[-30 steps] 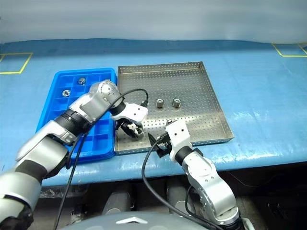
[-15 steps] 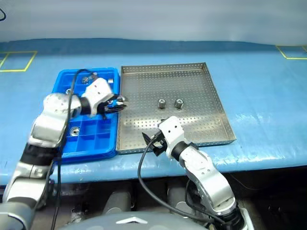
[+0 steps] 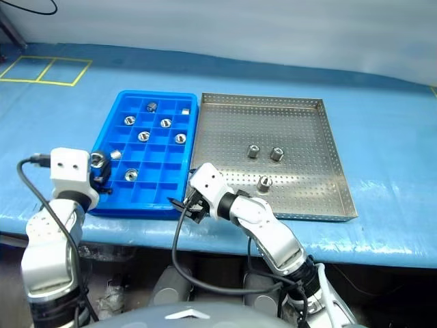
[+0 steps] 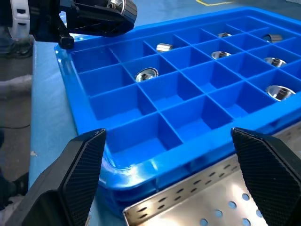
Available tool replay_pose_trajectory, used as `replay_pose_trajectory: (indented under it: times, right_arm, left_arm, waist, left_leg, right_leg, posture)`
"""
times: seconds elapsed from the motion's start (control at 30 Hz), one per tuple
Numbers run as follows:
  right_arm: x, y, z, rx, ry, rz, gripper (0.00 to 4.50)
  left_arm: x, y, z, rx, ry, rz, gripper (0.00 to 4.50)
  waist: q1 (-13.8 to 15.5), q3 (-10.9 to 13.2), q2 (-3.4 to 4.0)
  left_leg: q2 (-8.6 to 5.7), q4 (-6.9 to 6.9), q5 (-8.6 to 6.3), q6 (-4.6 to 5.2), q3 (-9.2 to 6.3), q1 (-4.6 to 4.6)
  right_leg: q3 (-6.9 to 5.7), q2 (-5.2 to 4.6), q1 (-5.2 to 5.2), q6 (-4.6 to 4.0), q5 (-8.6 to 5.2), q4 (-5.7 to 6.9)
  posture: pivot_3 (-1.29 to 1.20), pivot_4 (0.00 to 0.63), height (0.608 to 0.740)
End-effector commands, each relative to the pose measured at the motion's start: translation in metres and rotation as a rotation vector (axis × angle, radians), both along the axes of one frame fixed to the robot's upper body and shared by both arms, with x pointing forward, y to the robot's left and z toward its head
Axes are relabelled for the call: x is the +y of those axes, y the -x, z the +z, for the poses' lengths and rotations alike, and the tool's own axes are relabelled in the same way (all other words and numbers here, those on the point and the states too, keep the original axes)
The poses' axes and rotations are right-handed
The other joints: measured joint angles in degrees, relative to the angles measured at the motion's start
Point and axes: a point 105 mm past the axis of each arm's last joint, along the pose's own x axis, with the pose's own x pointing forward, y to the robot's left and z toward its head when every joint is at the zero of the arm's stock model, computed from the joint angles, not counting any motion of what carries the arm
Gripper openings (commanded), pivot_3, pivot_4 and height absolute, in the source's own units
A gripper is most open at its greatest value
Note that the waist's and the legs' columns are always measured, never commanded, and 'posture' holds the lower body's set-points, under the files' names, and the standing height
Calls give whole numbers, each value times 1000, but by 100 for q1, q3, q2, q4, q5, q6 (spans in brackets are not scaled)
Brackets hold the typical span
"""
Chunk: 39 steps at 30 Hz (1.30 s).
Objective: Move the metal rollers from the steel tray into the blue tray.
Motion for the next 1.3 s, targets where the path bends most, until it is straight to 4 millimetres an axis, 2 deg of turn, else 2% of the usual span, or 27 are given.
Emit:
replay_pose_trajectory:
  times: [0.03, 0.3, 0.57, 0.63, 0.7, 0.77, 0.83, 0.93, 1.03, 1.17, 1.3]
  right_arm:
    - [9, 4, 11, -49, -36, 54, 4500]
    - [8, 7, 11, -53, -35, 50, 4500]
    - [-2, 4, 13, -53, -42, -3, 4500]
    - [-5, 3, 14, -56, -42, -18, 4500]
    - [-13, -3, 17, -73, -38, -57, 4500]
    - [-24, -12, 21, -87, -40, -119, 4500]
    - [-42, -28, 24, -84, -34, -230, 4500]
    - [-72, -52, 25, -83, 6, -425, 4500]
    - [-93, -68, 28, -63, 8, -583, 4500]
    - [-111, -80, 28, -9, -18, -708, 4500]
    - [-119, -89, 21, 53, -30, -777, 4500]
  left_arm:
    - [-1, 10, 4, -11, -41, 40, 1708]
    - [-4, 18, -20, 121, -24, 44, 1708]
    - [6, 17, -17, 153, 6, 98, 4385]
    - [6, 15, -13, 148, 8, 97, 4479]
    - [-1, 5, 0, 74, 35, 54, 4479]
    - [-15, -4, 13, -4, 56, -29, 4479]
    - [-37, -16, 24, -94, 58, -138, 4479]
    - [-72, -28, 29, -188, 80, -284, 4479]
    - [-97, -34, 26, -230, 81, -378, 4479]
    - [-121, -35, 20, -253, 127, -480, 4479]
    - [-146, -30, 10, -242, 171, -615, 4479]
  waist:
    - [72, 0, -1]
    - [121, -1, 0]
    - [75, -2, 1]
    - [62, -2, 1]
    - [55, -2, 0]
    - [72, -2, 0]
    - [68, -2, -1]
    - [60, -2, 0]
    - [5, -2, -1]
    - [-113, -2, 1]
    - [-228, -1, 2]
  left_leg:
    - [0, 0, 0, -1, 0, 0]
    - [2, -1, 3, -6, 5, 4]
    - [2, -13, 3, -6, 5, 4]
    - [2, -13, 3, -6, 6, 4]
    - [2, -12, 3, -6, 6, 4]
    - [2, -9, 4, -7, 4, 1]
    - [2, -5, 4, -7, 5, -1]
    - [-1, -5, 4, -8, 9, -2]
    - [0, -9, 4, -8, 15, -3]
    - [2, -27, 3, -7, 18, -5]
    - [1, -31, 3, -6, 18, -5]
  right_leg:
    - [0, 0, 1, -3, -1, -1]
    - [0, -2, 0, -14, -2, -4]
    - [-1, -1, -5, -18, -4, -8]
    - [-1, -2, -4, -18, -4, -8]
    - [-1, -2, -4, -18, -4, -8]
    - [-3, -2, -4, -18, -4, -9]
    - [-3, -4, -4, -17, -3, -10]
    - [-2, -9, -2, -16, 2, -17]
    - [3, -8, -5, -17, 7, -21]
    - [6, -4, -17, -33, 26, -22]
    - [6, -3, -17, -25, 31, -23]
  posture:
    - [344, 150, 740]
    - [317, 150, 740]
    - [288, 150, 740]
    - [271, 150, 740]
    - [271, 150, 740]
    - [258, 150, 740]
    - [250, 150, 740]
    - [213, 150, 740]
    - [185, 150, 740]
    - [164, 150, 740]
    - [147, 150, 740]
